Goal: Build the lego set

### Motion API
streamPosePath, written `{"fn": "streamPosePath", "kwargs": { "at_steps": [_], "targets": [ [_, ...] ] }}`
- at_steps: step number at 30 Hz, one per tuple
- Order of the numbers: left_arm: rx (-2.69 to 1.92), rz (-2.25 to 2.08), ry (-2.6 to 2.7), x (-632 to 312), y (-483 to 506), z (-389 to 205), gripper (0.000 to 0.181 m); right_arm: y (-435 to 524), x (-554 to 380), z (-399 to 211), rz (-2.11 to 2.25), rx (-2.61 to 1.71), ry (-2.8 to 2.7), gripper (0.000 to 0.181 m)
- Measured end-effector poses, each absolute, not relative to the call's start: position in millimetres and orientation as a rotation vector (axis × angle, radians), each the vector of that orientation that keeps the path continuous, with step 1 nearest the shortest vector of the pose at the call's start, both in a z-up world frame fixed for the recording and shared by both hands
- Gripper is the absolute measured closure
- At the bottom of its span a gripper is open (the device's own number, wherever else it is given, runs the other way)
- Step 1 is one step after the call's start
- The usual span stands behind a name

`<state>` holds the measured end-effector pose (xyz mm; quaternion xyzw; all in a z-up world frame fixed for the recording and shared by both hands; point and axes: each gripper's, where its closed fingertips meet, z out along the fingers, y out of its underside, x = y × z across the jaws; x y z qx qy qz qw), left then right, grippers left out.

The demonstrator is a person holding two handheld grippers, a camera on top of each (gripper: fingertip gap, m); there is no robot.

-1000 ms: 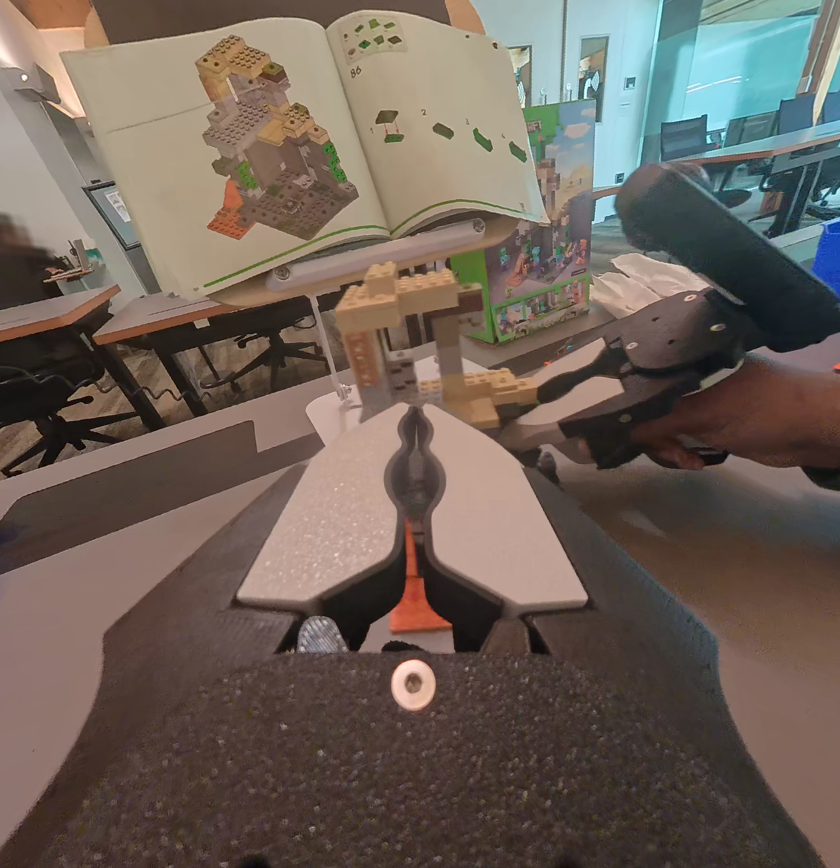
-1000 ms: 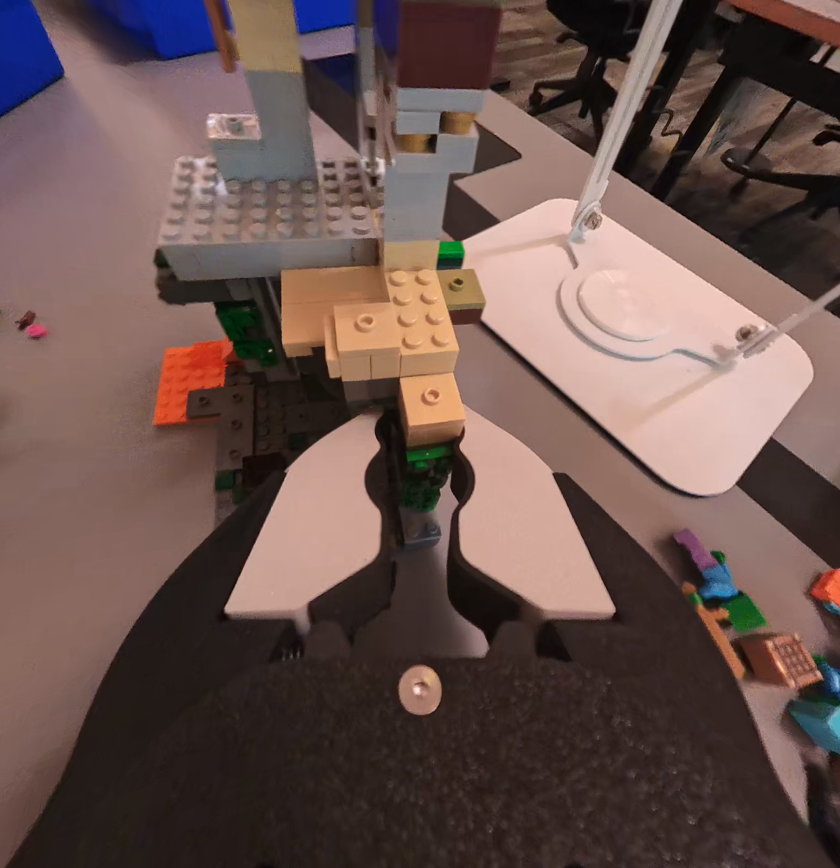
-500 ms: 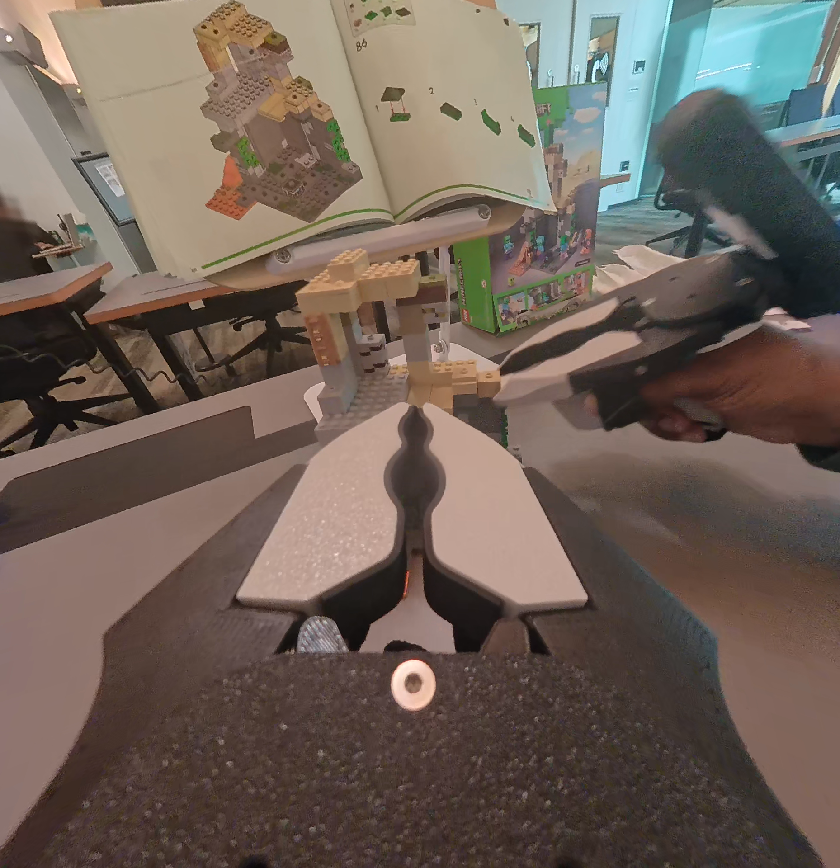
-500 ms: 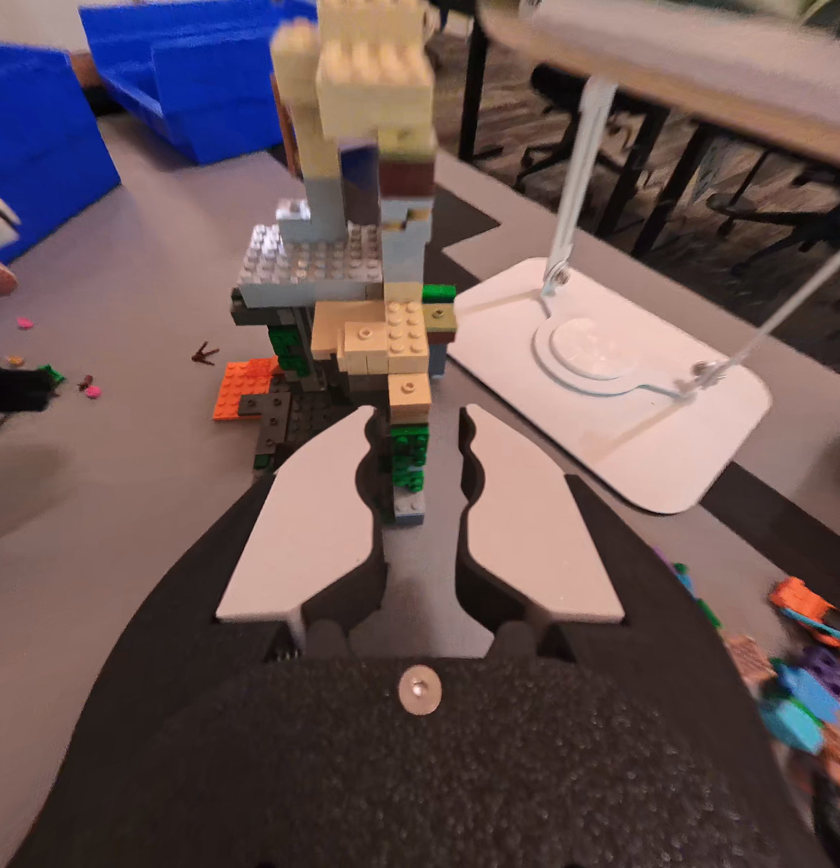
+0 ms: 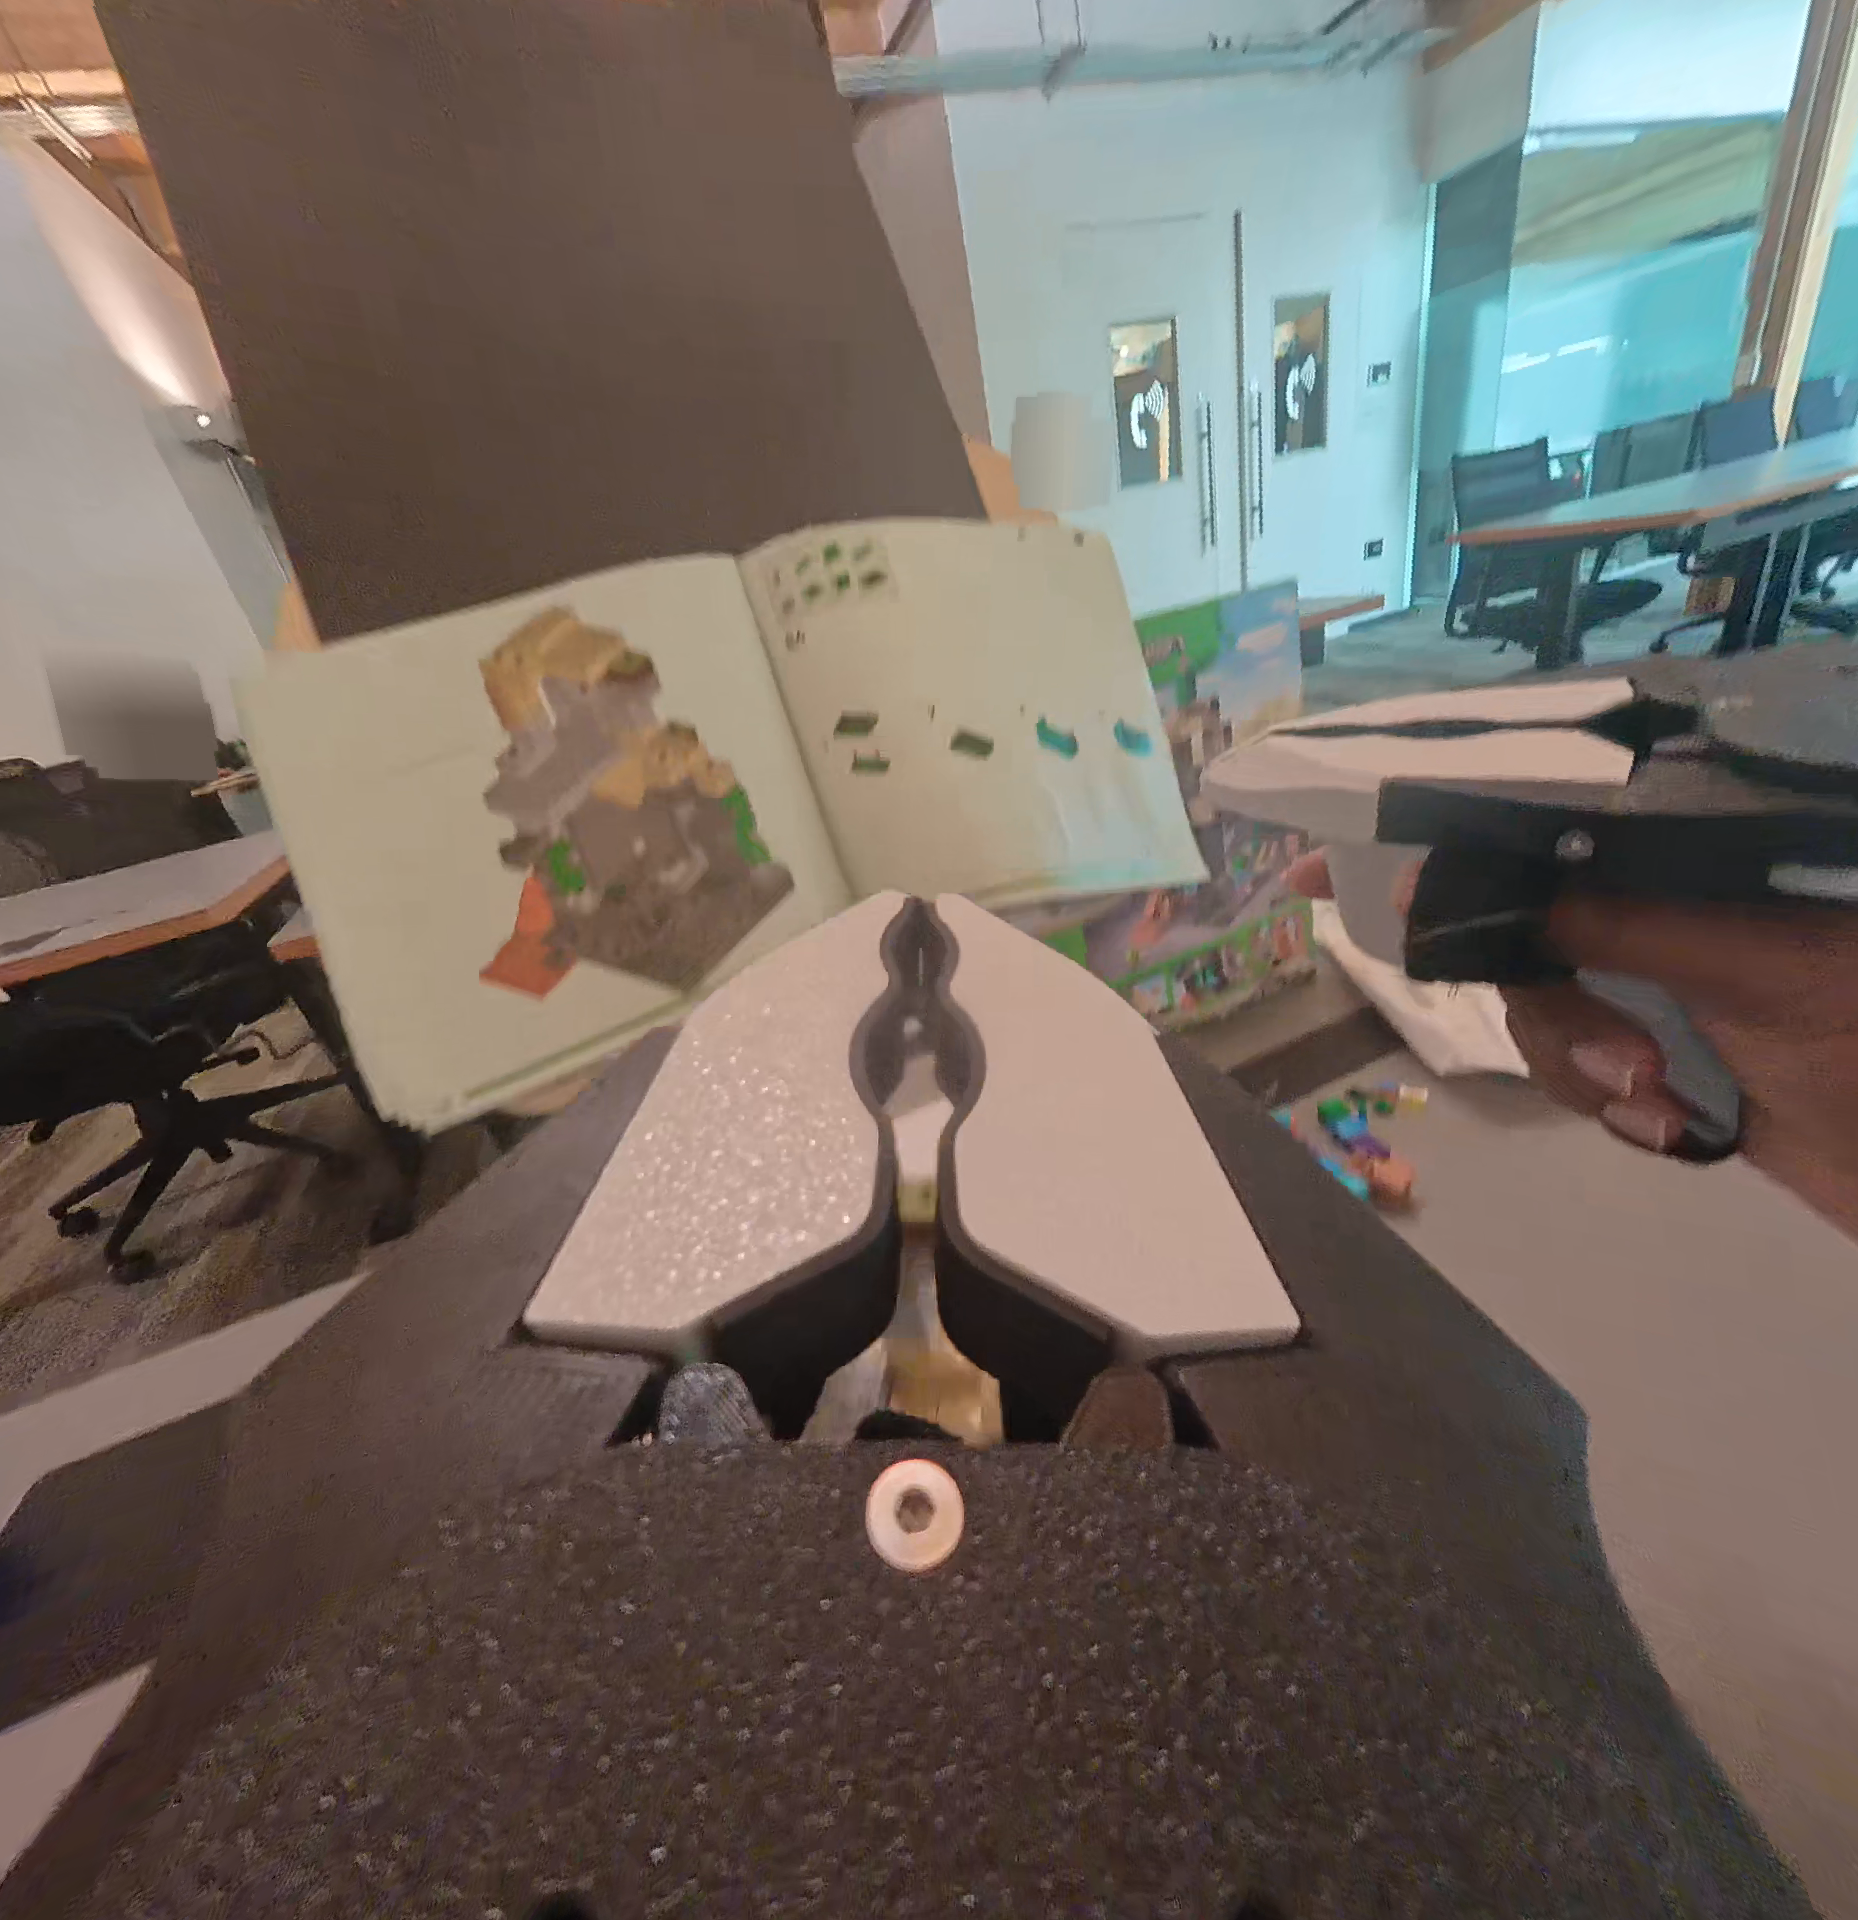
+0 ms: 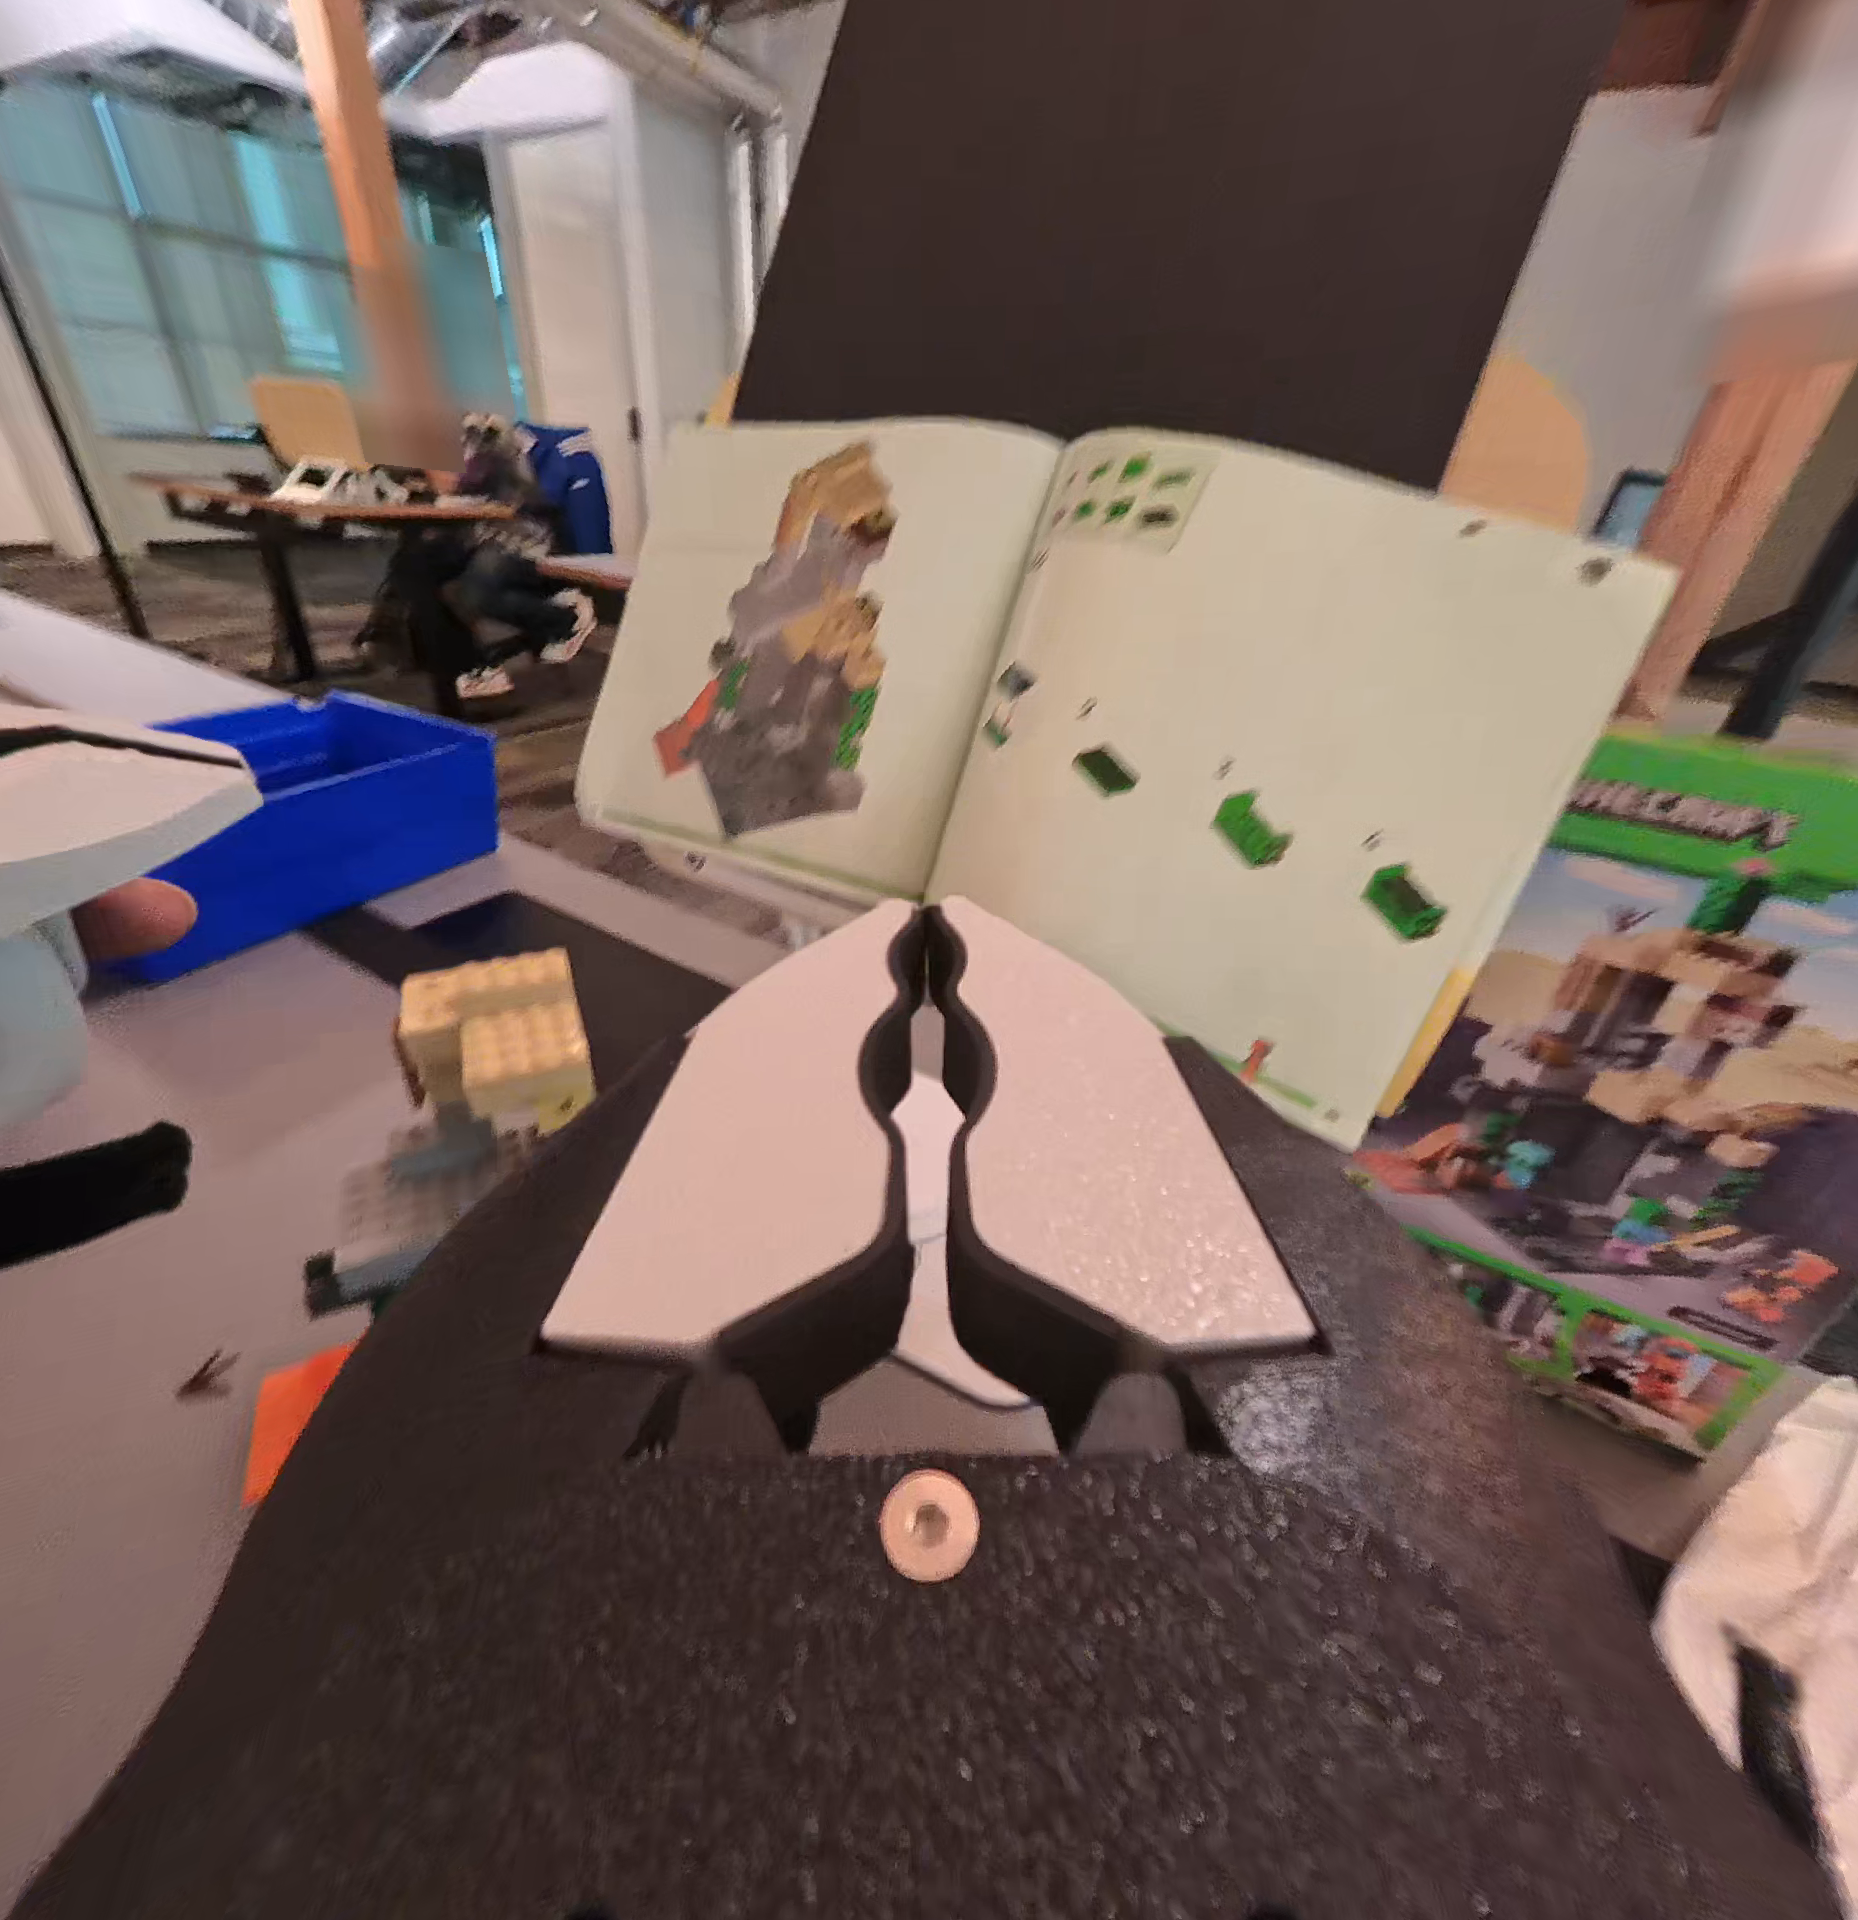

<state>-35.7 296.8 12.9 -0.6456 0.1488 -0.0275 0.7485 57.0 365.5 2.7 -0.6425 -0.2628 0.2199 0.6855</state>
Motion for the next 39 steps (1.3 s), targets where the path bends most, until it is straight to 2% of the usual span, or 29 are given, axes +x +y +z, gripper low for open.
{"fn": "streamPosePath", "kwargs": {
  "at_steps": [5,10,19,39],
  "targets": [
    [-1.384,-0.077,0.286,-18.3,330.3,48.4,0.181,383.7,62.3,35.5,0.476,-1.390,-0.481,0.181],
    [-1.372,-0.063,0.247,-24.3,352.0,50.5,0.181,401.2,54.7,52.3,0.488,-1.354,-0.408,0.181],
    [-1.393,-0.048,0.234,-46.5,363.5,27.4,0.181,404.3,20.9,24.1,0.439,-1.360,-0.474,0.181],
    [-1.374,-0.040,0.306,-28.4,370.1,14.6,0.181,400.2,29.4,29.6,0.440,-1.313,-0.467,0.181]
  ]
}}
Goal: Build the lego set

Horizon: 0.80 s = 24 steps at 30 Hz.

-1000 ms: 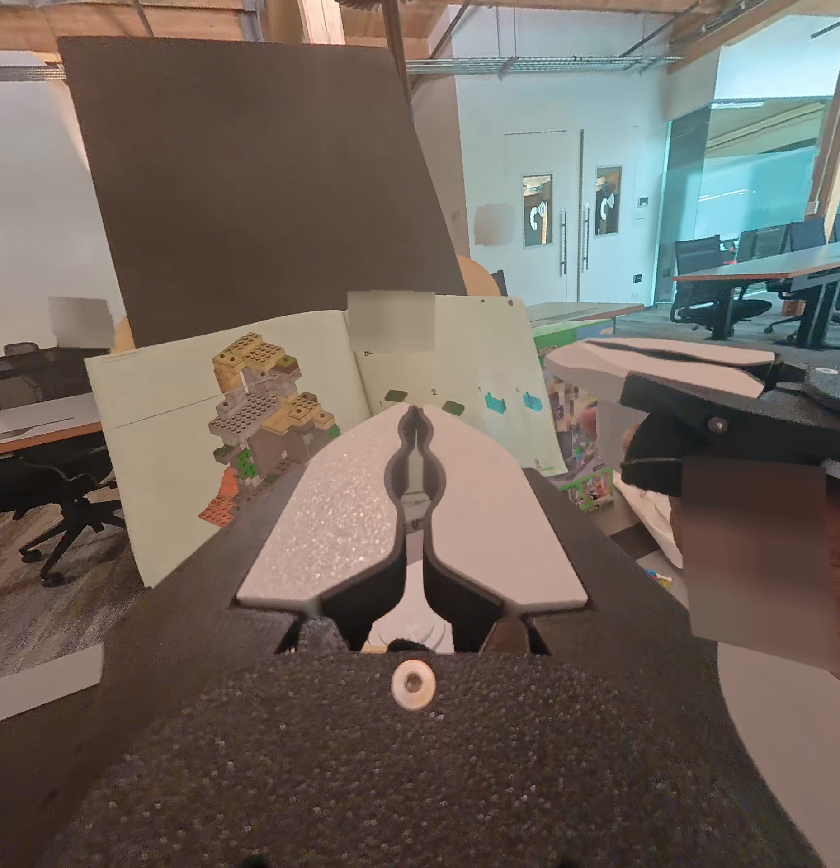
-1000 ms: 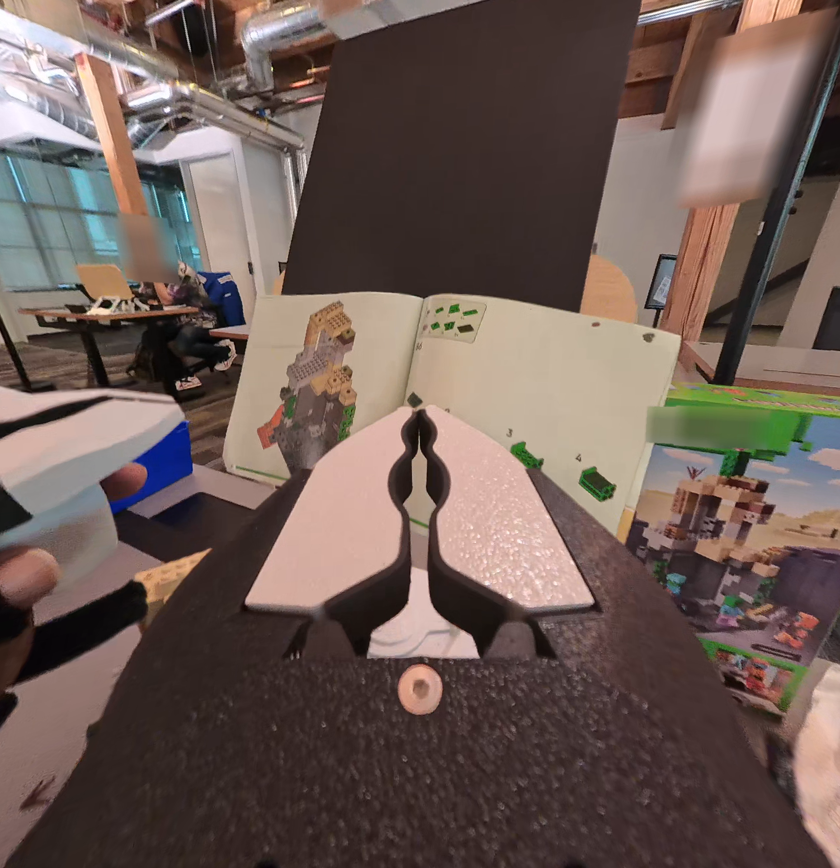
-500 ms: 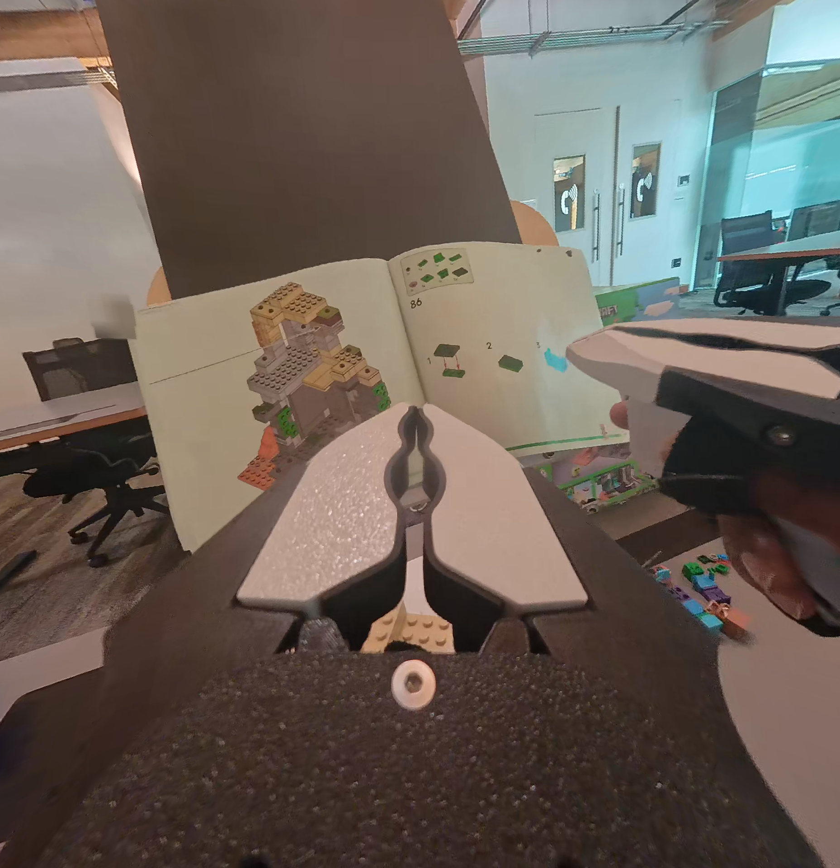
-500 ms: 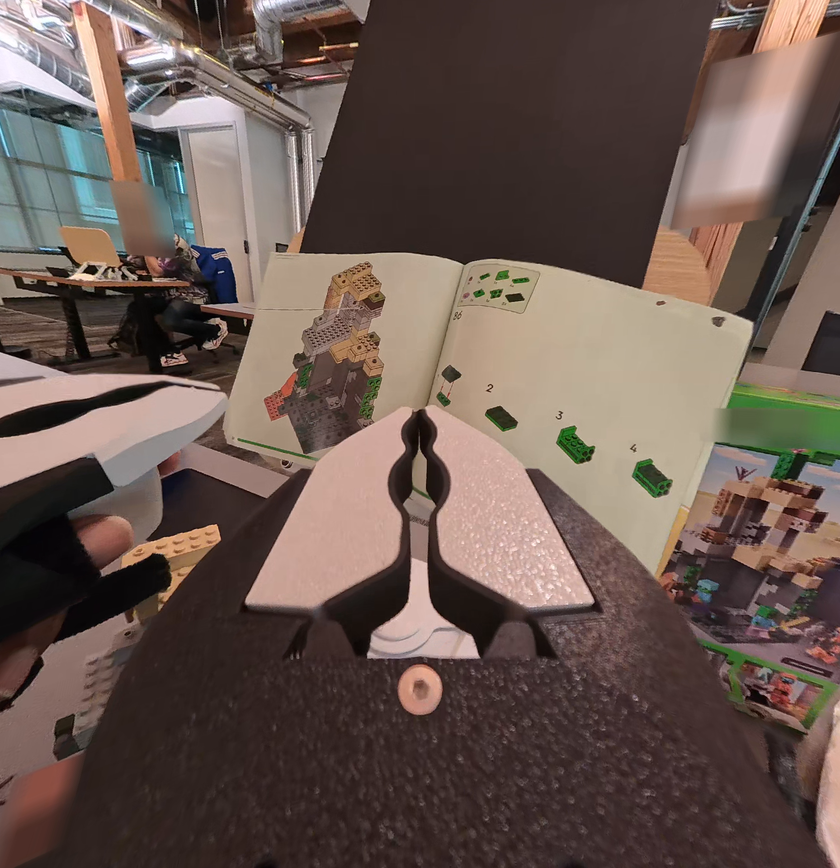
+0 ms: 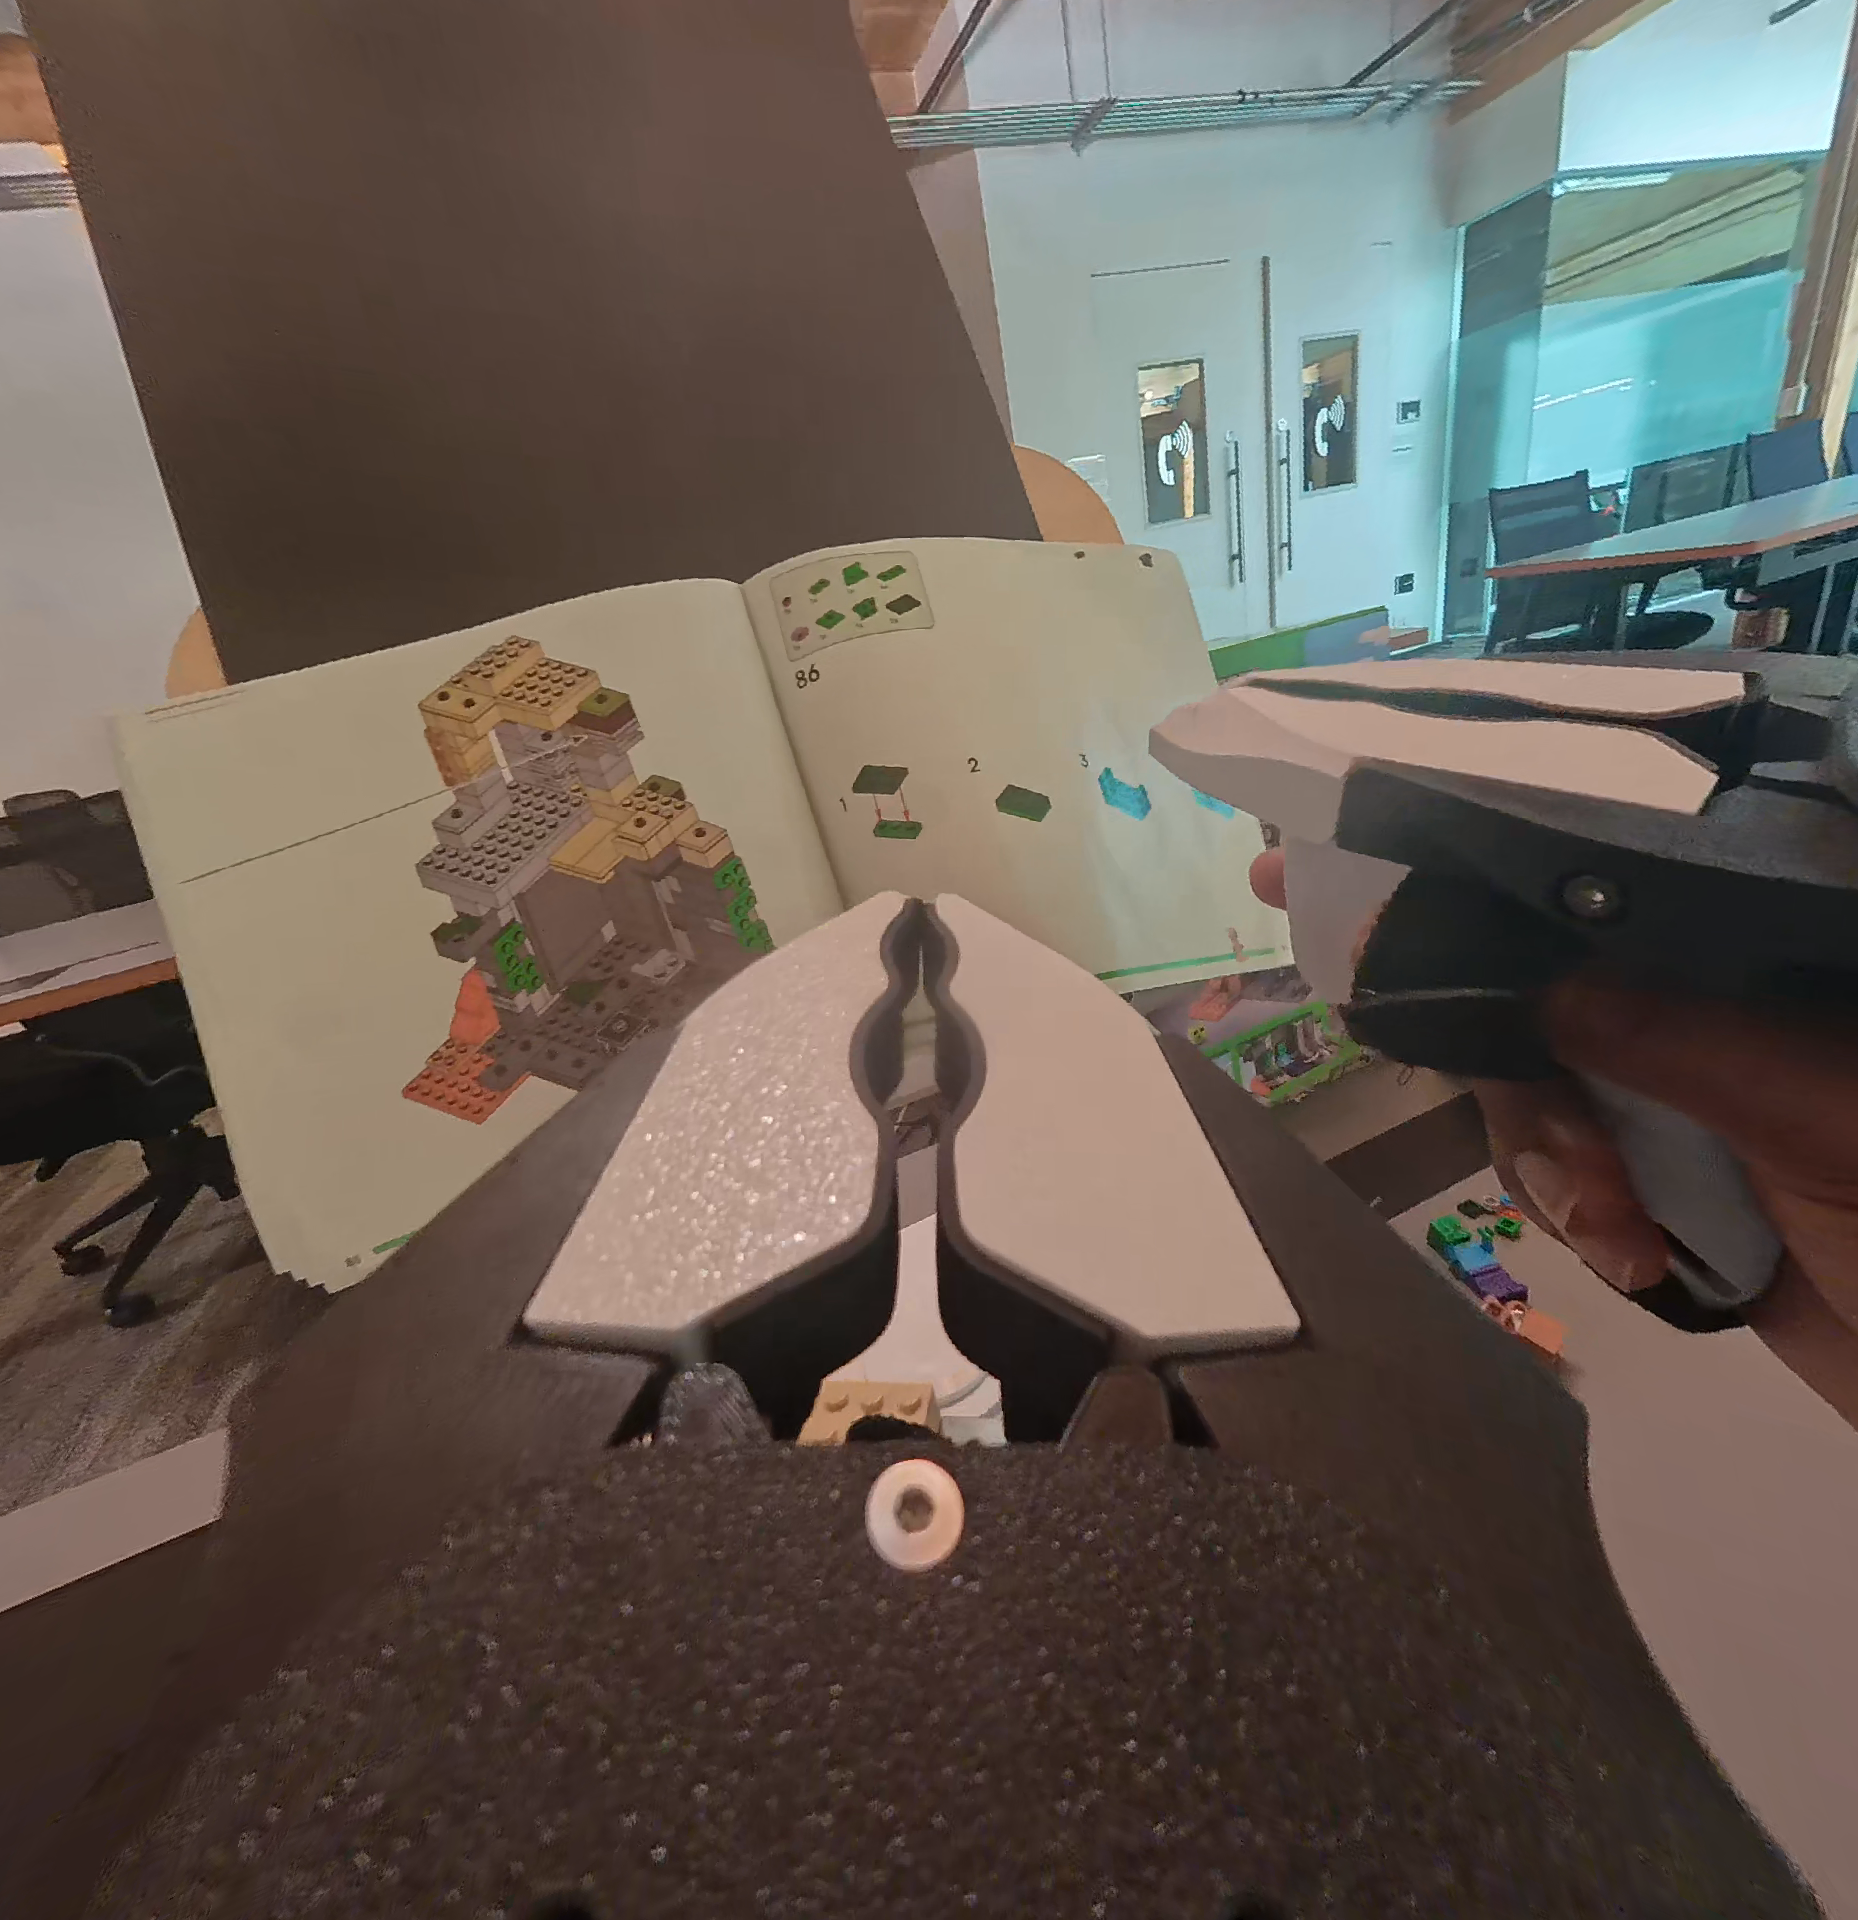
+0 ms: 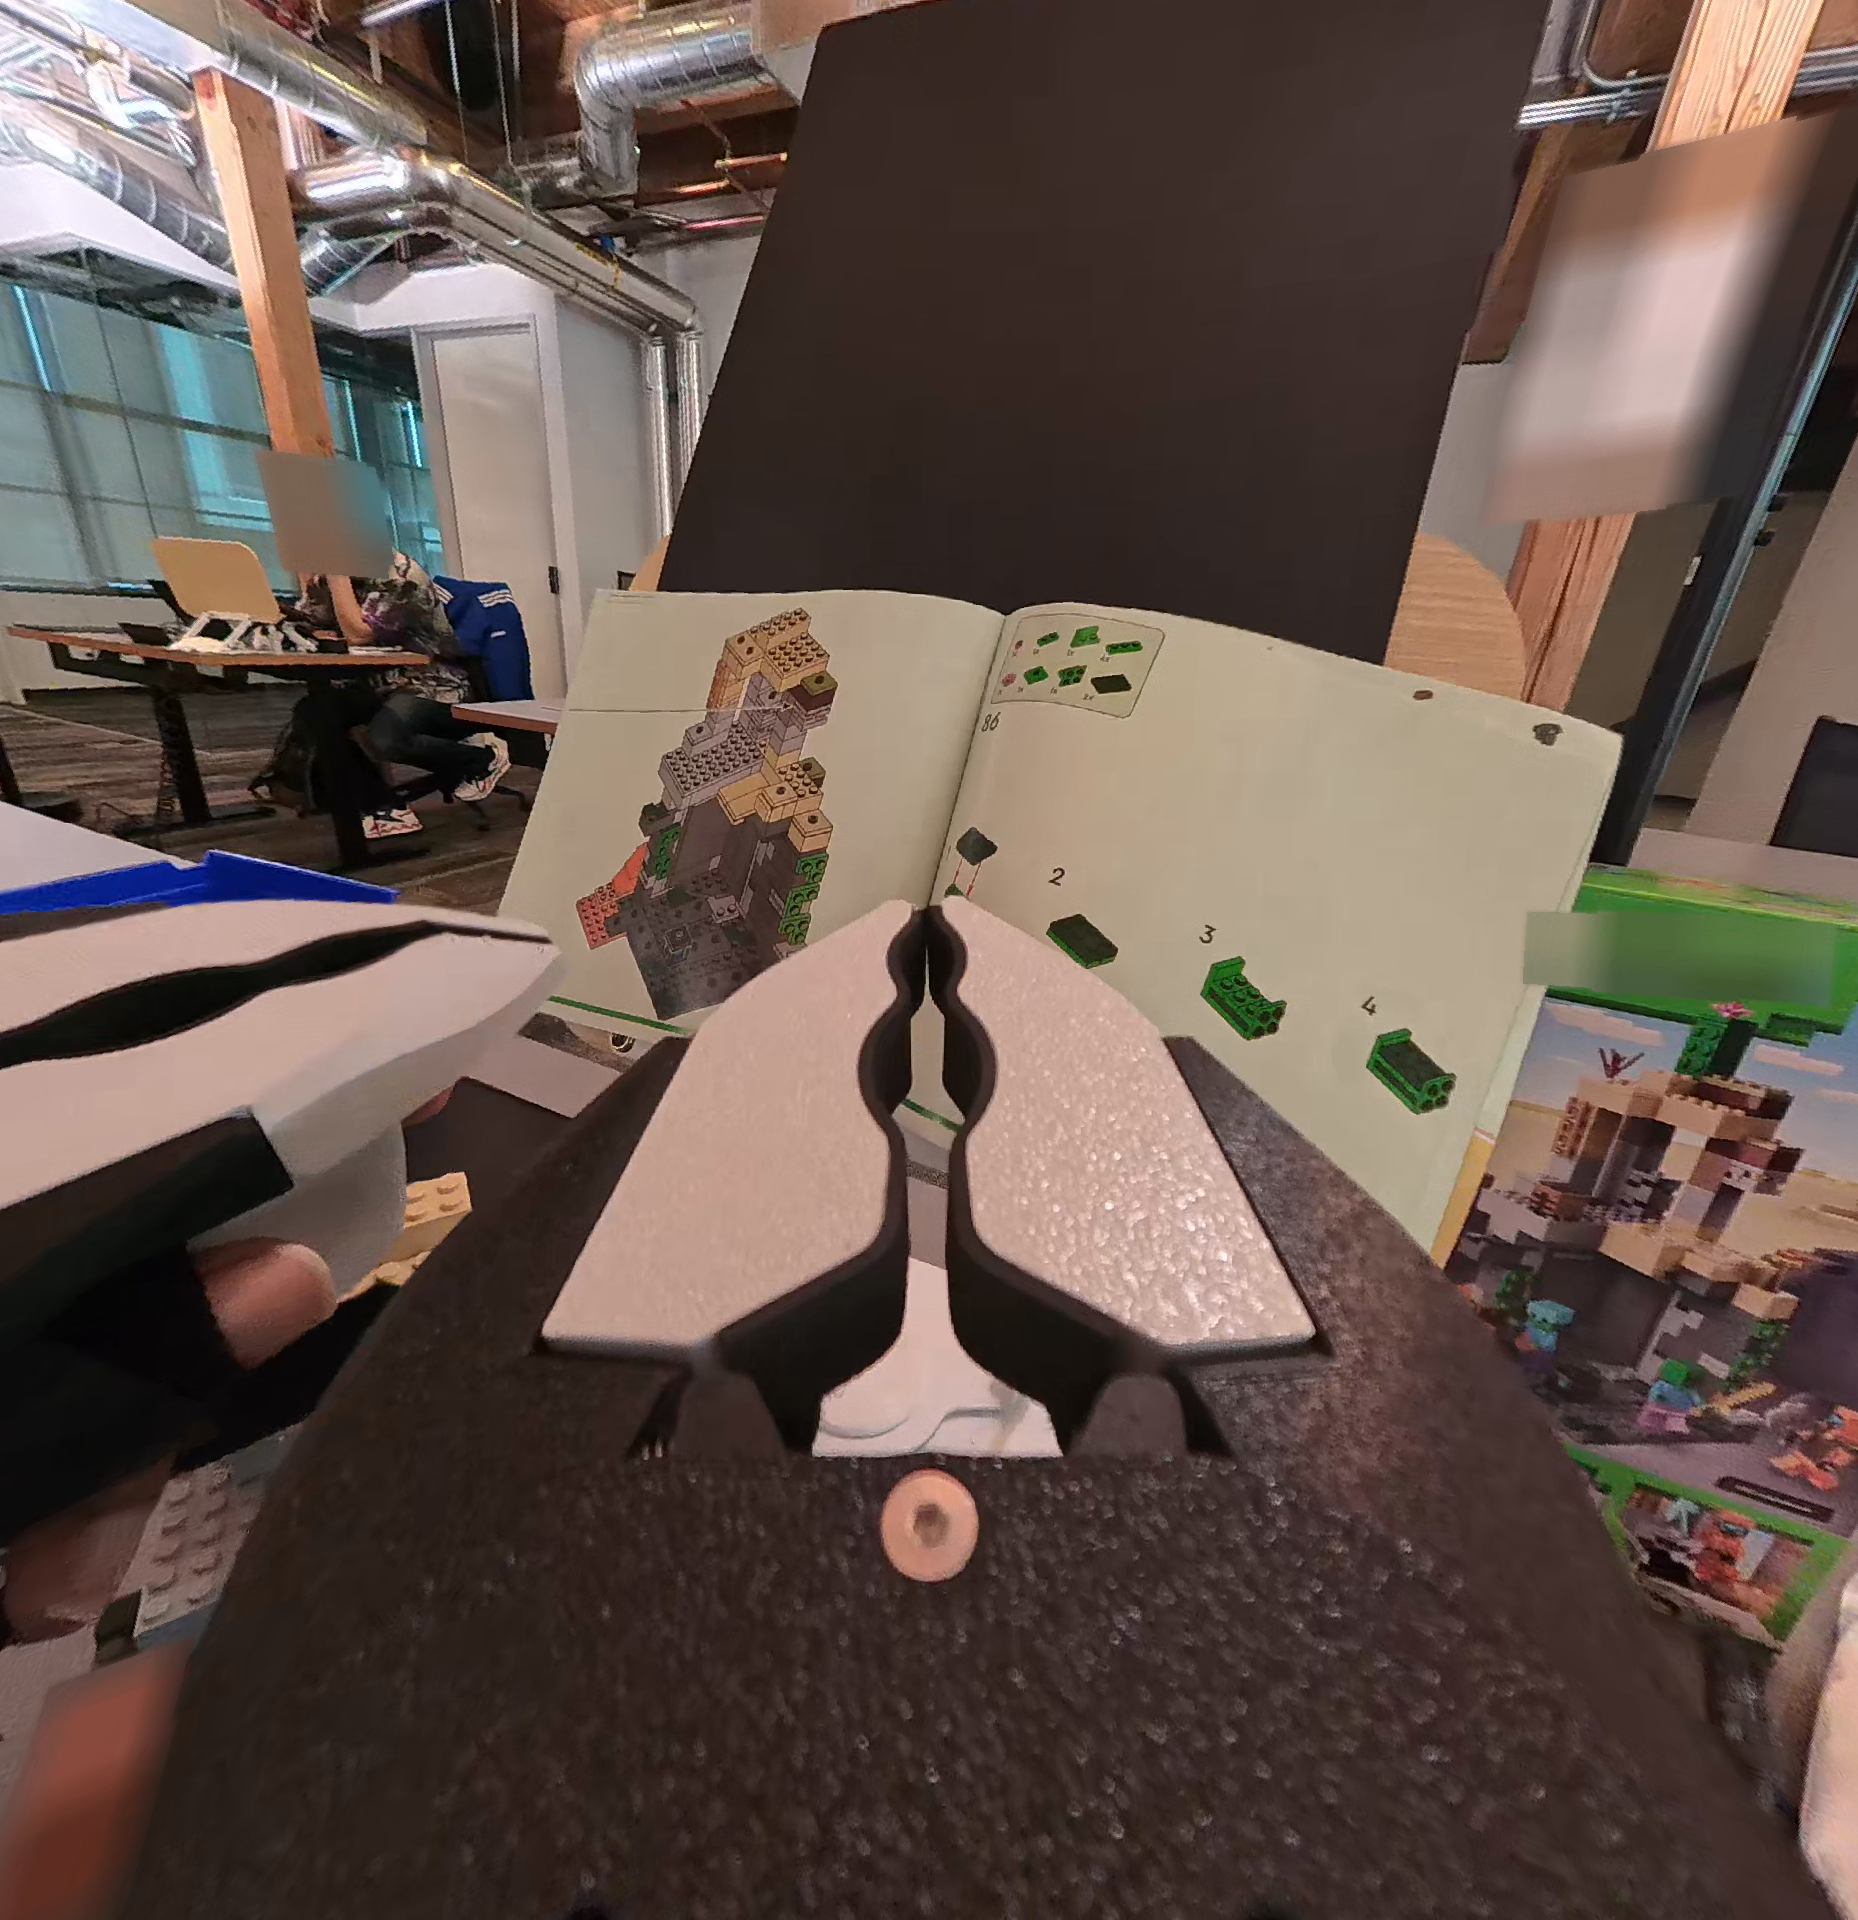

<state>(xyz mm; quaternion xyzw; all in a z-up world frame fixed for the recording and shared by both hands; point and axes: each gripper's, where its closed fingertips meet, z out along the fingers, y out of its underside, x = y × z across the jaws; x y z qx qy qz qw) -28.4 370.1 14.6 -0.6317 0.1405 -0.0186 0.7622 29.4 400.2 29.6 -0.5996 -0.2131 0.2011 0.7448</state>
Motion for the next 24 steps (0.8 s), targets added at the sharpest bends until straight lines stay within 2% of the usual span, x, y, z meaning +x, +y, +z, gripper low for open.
{"fn": "streamPosePath", "kwargs": {
  "at_steps": [24],
  "targets": [
    [-1.267,-0.089,0.316,-30.4,358.5,30.6,0.181,387.8,19.8,37.7,0.468,-1.216,-0.485,0.181]
  ]
}}
